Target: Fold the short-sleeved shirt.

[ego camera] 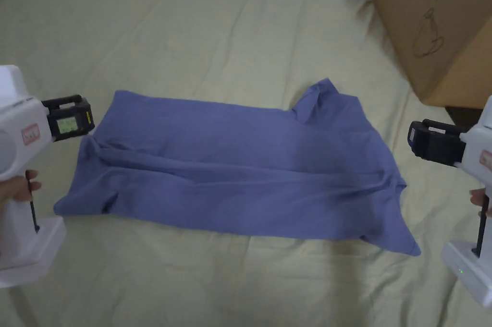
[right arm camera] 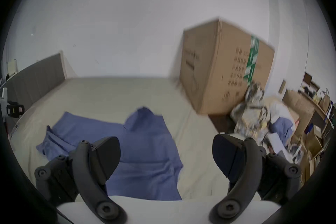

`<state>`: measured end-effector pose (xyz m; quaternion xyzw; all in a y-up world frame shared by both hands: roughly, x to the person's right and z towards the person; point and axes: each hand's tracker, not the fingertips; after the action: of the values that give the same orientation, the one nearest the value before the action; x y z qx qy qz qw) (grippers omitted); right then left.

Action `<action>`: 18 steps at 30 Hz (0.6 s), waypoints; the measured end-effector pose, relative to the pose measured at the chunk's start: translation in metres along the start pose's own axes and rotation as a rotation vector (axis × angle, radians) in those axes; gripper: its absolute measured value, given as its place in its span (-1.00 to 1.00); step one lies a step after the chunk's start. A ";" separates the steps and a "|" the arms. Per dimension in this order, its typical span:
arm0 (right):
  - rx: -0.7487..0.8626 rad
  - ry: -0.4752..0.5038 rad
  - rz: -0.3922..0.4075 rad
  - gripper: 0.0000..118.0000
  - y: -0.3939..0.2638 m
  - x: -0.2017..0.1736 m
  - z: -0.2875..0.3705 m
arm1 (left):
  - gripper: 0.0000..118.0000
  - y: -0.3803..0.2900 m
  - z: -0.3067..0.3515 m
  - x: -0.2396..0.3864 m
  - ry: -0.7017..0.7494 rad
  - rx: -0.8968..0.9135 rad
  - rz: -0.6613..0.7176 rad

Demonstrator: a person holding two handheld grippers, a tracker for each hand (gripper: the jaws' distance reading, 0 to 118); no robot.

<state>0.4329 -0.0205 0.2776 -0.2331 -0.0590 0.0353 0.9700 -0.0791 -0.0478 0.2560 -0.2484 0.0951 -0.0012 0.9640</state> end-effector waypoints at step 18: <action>0.182 0.054 -0.062 -1.00 -0.051 -0.048 0.108 | -1.00 -0.044 0.114 0.007 -0.136 0.127 -0.022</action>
<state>0.3733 -0.0220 0.3914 -0.1427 -0.0368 0.0044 0.9891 -0.0490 -0.0321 0.3730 -0.1873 0.0263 -0.0008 0.9819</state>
